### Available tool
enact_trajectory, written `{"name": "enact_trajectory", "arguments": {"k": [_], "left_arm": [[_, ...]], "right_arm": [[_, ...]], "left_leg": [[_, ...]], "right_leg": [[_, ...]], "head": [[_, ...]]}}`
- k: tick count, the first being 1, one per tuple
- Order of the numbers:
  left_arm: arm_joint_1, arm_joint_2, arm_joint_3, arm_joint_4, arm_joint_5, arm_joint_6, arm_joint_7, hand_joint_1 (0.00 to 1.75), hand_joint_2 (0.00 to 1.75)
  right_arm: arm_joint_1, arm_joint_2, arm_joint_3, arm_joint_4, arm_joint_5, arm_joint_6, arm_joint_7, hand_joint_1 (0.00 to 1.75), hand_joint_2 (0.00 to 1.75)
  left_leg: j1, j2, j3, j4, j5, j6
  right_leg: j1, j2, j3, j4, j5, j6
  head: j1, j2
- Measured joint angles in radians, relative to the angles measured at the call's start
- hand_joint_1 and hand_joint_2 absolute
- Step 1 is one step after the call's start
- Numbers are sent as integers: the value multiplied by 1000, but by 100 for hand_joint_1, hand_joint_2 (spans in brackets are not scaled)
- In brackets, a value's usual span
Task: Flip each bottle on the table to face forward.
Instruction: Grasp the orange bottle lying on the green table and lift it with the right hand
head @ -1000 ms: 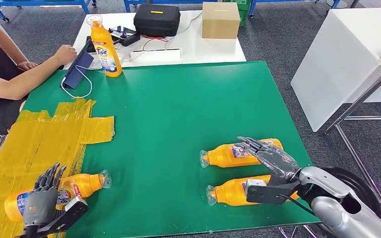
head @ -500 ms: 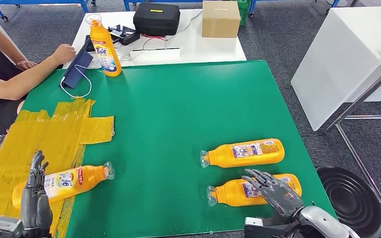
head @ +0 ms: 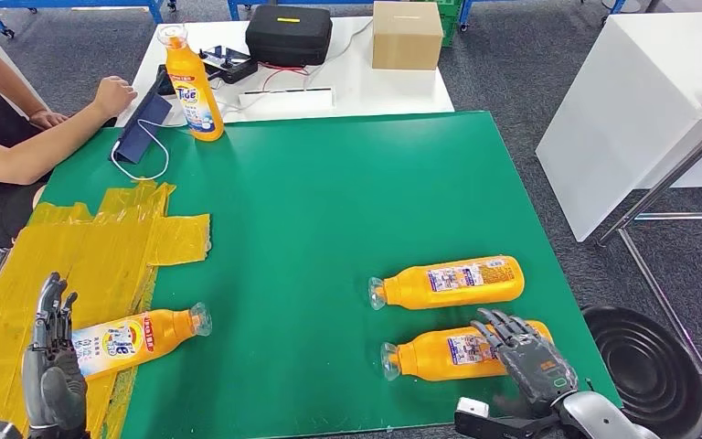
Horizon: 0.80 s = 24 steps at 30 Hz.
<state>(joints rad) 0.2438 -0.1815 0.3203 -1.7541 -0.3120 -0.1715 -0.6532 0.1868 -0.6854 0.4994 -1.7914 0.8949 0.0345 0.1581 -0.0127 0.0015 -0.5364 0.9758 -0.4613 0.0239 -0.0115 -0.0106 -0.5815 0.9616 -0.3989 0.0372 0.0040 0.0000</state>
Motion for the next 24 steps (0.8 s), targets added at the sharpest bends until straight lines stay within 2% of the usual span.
{"name": "enact_trajectory", "arguments": {"k": [9, 19, 20, 23, 24], "left_arm": [[3, -12, 0, -11, 9, -21, 4, 0, 0], [5, -16, 4, -13, 15, -28, 10, 0, 0], [5, -16, 5, -13, 18, -30, 12, 0, 0], [2, -16, 6, -13, 25, -32, 19, 0, 0], [-1, -16, 6, -13, 28, -31, 23, 0, 0]], "right_arm": [[0, 51, -80, 37, 63, 12, 7, 0, 175], [-1, 78, -106, 69, 72, 43, 2, 0, 175], [-1, 78, -106, 75, 74, 54, 2, 34, 175], [-4, 75, -106, 100, 74, 102, 9, 165, 175], [-6, 71, -105, 111, 67, 123, 11, 174, 175]], "left_leg": [[0, 0, 0, 0, 0, 0], [0, 0, 0, 0, 0, 0], [0, 0, 0, 0, 0, 0], [0, 0, 1, 0, 0, 0], [-1, 0, 1, 0, 0, 0]], "right_leg": [[0, 0, 0, 0, 0, 0], [0, 0, 0, 0, -1, 2], [0, 0, 0, 0, -1, 2], [0, 0, 0, 0, -1, 2], [0, 0, 0, 0, -1, 2]], "head": [[0, 0], [0, 0], [0, 0], [0, 0], [0, 0]]}}
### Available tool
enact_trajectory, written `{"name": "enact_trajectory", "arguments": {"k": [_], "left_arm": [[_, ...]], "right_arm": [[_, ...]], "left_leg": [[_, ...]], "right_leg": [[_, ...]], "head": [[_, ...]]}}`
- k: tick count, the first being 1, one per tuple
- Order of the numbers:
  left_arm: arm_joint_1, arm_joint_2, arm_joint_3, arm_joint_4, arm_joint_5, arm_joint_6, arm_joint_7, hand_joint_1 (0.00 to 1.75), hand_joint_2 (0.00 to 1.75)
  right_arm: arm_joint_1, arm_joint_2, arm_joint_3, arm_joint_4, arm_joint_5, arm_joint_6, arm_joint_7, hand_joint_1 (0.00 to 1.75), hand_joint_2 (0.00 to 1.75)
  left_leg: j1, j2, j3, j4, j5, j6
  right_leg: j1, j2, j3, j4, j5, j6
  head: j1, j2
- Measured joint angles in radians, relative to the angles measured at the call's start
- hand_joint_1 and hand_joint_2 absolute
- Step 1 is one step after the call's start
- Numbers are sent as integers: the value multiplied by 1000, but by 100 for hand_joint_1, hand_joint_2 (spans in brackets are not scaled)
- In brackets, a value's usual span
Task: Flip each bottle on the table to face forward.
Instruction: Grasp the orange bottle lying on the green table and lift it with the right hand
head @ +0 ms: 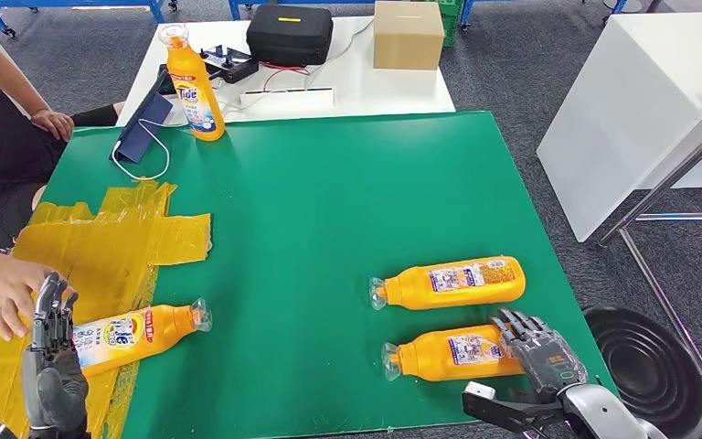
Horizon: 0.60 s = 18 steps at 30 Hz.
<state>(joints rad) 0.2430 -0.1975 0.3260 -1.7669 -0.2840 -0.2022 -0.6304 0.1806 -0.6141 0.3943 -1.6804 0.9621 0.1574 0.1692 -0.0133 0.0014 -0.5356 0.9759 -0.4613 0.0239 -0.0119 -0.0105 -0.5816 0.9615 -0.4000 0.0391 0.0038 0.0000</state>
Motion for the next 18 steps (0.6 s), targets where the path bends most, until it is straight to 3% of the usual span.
{"name": "enact_trajectory", "arguments": {"k": [4, 13, 18], "left_arm": [[-22, 2, -14, 7, 6, 19, 19, 0, 0], [-43, 16, -52, 23, 26, 45, 31, 0, 0], [-37, 20, -53, 25, 46, 34, 32, 0, 0]], "right_arm": [[-20, -29, 14, 54, -35, 59, 3, 175, 175], [-60, -55, 57, 103, -74, 59, 20, 175, 175], [-91, -28, 57, 118, -158, 5, -55, 175, 175]], "left_leg": [[0, 0, 3, 0, -1, 1], [0, 1, 12, 0, -3, 3], [0, 6, 12, 0, -4, 3]], "right_leg": [[0, 0, 3, -1, 0, 1], [0, 2, 12, -3, -2, 3], [0, 5, 13, -3, -1, 3]], "head": [[0, 0], [0, 0], [0, 0]]}}
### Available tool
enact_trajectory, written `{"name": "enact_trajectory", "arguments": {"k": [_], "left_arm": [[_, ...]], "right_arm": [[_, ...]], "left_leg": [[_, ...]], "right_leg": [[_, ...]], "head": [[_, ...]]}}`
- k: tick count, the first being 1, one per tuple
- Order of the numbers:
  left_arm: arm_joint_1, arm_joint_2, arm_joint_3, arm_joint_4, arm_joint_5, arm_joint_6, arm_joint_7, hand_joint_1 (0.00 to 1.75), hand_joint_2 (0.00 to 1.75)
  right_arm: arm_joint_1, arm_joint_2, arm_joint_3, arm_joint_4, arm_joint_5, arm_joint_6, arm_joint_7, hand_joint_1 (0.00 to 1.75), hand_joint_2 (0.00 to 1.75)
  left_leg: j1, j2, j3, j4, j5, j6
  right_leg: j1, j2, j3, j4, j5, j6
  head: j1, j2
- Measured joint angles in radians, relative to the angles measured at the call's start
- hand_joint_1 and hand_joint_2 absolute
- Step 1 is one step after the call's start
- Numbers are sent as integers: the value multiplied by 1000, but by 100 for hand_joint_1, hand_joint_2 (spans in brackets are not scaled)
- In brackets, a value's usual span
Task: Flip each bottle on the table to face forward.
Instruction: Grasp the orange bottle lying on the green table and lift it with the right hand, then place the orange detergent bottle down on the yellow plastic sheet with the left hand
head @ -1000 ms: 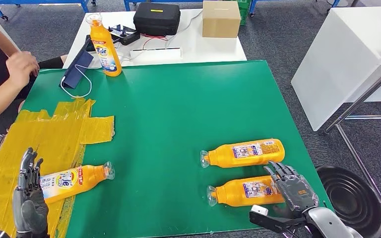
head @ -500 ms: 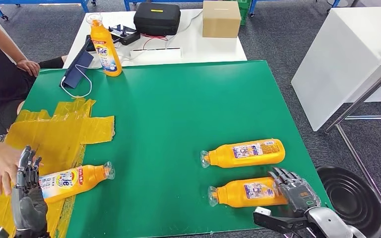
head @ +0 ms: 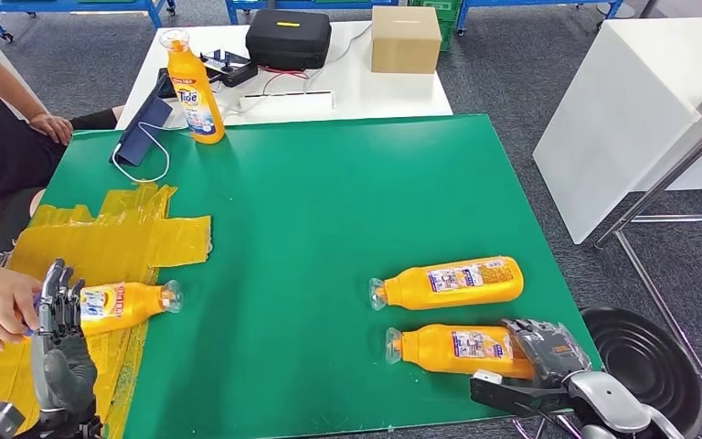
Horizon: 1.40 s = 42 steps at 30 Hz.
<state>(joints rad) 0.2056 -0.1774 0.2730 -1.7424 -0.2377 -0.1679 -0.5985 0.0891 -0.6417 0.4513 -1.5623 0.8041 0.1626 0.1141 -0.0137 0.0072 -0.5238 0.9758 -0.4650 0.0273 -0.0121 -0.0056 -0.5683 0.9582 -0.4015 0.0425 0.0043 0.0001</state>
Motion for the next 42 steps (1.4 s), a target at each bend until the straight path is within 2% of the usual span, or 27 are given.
{"name": "enact_trajectory", "arguments": {"k": [5, 7, 9, 11, 13, 16, 18, 25, 29, 32, 38, 42], "left_arm": [[3, 1, 1, 0, 13, -12, 0, 0, 0], [7, 2, 2, 0, 35, -32, 1, 0, 87], [16, 1, 7, 0, 92, -82, 12, 0, 175], [30, -5, 17, 0, 173, -160, 37, 0, 175], [46, -18, 26, -1, 259, -247, 70, 0, 175], [78, -44, 27, -10, 362, -345, 126, 0, 175], [86, -54, 13, -19, 387, -353, 150, 0, 175], [53, -48, -133, -36, 387, -233, 185, 0, 175], [24, -32, -217, -36, 385, -196, 190, 0, 175], [18, -21, -248, -36, 387, -188, 190, 0, 175], [14, -3, -278, -36, 388, -188, 190, 0, 175], [1, 1, -307, -36, 369, -183, 190, 0, 175]], "right_arm": [[-25, 42, -1, 6, -30, -4, -36, 175, 175], [-27, 63, -6, 6, -85, -22, -104, 175, 175], [-27, 111, -19, -8, -237, -20, -225, 175, 175], [-31, 177, -33, -47, -445, 13, -328, 175, 175], [-45, 236, -45, -97, -609, 44, -371, 175, 175], [-99, 307, -58, -138, -730, 80, -365, 175, 175], [-151, 355, -54, -130, -767, 100, -341, 175, 175], [-379, 560, 34, 72, -821, 90, -239, 175, 175], [-474, 664, 103, 207, -818, 69, -216, 175, 175], [-507, 702, 131, 261, -818, 60, -215, 175, 175], [-535, 735, 164, 313, -818, 60, -206, 175, 175], [-543, 789, 226, 359, -776, 55, -197, 175, 175]], "left_leg": [[0, 3, 0, 0, 0, 0], [1, 3, -1, 0, 0, 0], [1, 3, -3, 0, 0, 0], [2, 4, -5, 0, 0, -1], [2, 4, -5, 0, 0, -1], [3, 4, -6, 0, 1, -1], [2, 4, -6, 0, 1, -1], [2, 4, -5, 0, 4, -1], [3, 2, -6, 0, 4, -2], [3, 1, -7, 0, 4, -2], [2, 1, -9, 0, 4, -2], [2, 2, -9, 0, 4, -2]], "right_leg": [[0, 2, -1, 0, 0, 0], [0, 2, -1, 0, 0, 0], [1, 2, -2, 1, 0, 0], [1, 3, -5, 1, 1, -1], [1, 3, -7, 1, 1, -2], [2, 3, -7, 1, 1, -2], [1, 3, -7, 2, 1, -2], [1, 3, -7, 2, 3, -2], [2, 2, -7, 2, 3, -2], [2, 1, -8, 2, 2, -2], [1, 1, -10, 2, 2, -2], [1, 2, -10, 2, 2, -2]], "head": [[0, 0], [0, 0], [0, 0], [-1, 0], [-1, 0], [0, 0], [0, 0], [0, 0], [0, 0], [0, 0], [0, 0], [0, 0]]}}
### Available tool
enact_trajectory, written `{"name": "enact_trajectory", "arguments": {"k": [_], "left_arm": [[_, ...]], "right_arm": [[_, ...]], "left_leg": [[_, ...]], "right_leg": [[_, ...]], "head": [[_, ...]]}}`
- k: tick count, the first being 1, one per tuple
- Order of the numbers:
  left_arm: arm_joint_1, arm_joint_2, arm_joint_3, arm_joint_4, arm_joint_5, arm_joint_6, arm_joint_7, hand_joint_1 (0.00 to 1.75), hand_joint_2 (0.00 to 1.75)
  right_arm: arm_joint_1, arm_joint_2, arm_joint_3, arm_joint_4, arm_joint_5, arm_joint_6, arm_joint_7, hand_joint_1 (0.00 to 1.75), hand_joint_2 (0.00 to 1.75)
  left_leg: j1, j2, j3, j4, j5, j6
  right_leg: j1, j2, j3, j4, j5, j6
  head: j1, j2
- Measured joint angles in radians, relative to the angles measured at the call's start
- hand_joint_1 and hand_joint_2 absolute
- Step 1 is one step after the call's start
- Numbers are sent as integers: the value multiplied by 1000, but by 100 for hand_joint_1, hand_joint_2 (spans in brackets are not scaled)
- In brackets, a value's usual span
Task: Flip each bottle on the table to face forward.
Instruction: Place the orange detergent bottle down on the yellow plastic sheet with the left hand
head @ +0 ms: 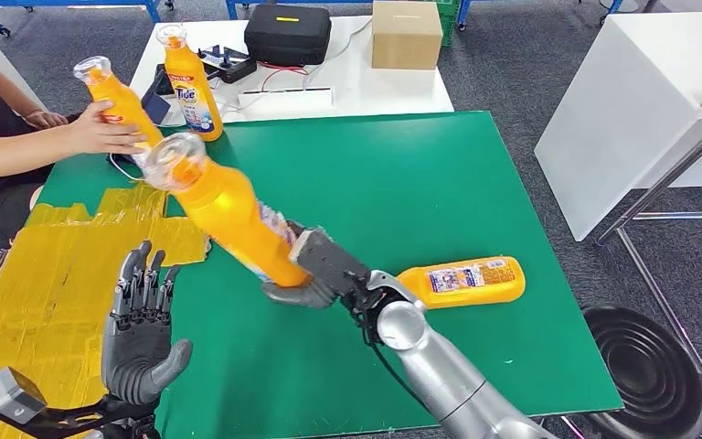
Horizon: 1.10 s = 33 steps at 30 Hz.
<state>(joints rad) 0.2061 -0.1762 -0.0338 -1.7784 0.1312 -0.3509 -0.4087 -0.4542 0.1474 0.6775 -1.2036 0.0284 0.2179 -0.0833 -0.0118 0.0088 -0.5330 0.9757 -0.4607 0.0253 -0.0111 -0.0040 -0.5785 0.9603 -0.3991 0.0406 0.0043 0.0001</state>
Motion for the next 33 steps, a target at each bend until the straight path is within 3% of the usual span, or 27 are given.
{"name": "enact_trajectory", "arguments": {"k": [7, 17, 21, 33], "left_arm": [[-5, 2, -49, 0, -85, 52, -24, 0, 175], [17, 21, -26, 7, -96, 61, -25, 0, 175], [24, 23, -23, 12, -96, 52, -27, 171, 175], [33, 23, -19, 23, -88, 40, -33, 175, 175]], "right_arm": [[-1, 58, 174, 60, 76, 4, 6, 175, 175], [-77, 47, 361, 88, 126, 52, -9, 175, 175], [-90, 36, 384, 88, 129, 52, -9, 175, 175], [-96, 29, 402, 90, 138, 50, -8, 175, 175]], "left_leg": [[1, 0, -1, 0, 0, 0], [0, 0, -1, 0, 0, 0], [0, 0, -1, 0, 0, 0], [0, 0, -1, 0, 0, 0]], "right_leg": [[1, 0, -1, 0, 0, 0], [0, 0, -1, 0, 0, 0], [0, 0, -1, 0, 0, 0], [0, 0, -1, 0, 0, 0]], "head": [[0, 0], [0, 0], [0, 0], [0, 0]]}}
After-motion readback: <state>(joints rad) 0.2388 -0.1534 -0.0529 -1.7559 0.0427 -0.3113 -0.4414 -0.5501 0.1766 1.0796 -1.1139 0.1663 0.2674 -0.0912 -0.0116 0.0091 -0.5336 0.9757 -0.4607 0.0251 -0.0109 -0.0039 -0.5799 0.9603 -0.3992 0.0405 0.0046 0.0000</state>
